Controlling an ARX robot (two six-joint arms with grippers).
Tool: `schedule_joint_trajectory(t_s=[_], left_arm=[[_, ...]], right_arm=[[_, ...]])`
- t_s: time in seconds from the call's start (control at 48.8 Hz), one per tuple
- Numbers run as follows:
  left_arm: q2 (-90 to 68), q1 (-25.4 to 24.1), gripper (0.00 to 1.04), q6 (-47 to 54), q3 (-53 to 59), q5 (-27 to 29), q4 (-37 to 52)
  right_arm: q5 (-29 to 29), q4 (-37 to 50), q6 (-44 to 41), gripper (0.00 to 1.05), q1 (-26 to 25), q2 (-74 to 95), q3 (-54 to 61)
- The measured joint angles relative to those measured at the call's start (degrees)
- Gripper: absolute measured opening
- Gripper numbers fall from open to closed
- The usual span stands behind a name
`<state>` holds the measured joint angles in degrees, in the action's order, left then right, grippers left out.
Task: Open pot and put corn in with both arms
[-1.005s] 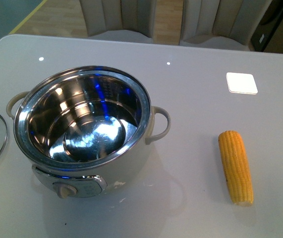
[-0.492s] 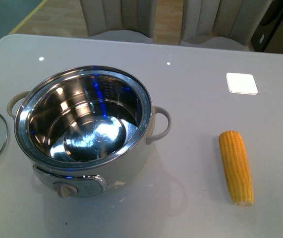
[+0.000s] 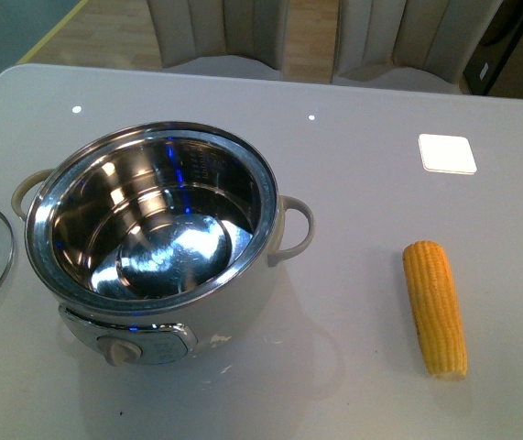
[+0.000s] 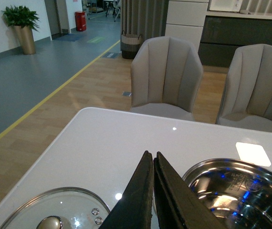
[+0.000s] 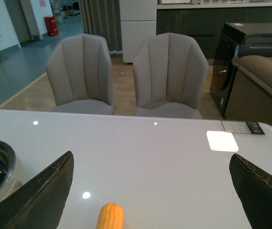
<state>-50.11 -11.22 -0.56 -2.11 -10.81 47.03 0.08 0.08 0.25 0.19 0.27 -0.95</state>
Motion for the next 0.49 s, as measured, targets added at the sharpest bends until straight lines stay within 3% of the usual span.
schedule_joint_trajectory(t_s=[0.308,0.39,0.492], left_arm=[[14.97,5.22,0.03,0.07,1.33,5.16,-12.83],[18.1,9.2,0.03,0.07,1.36,10.1,-15.8],[21.42,10.93,0.03,0.13,1.36,10.4,-18.69]], right_arm=[[0.02,0.0,0.02,0.96,0.0,0.0,0.0],[0.07,0.0,0.02,0.96,0.0,0.0,0.0],[0.04,0.0,0.02,0.96,0.0,0.0,0.0]])
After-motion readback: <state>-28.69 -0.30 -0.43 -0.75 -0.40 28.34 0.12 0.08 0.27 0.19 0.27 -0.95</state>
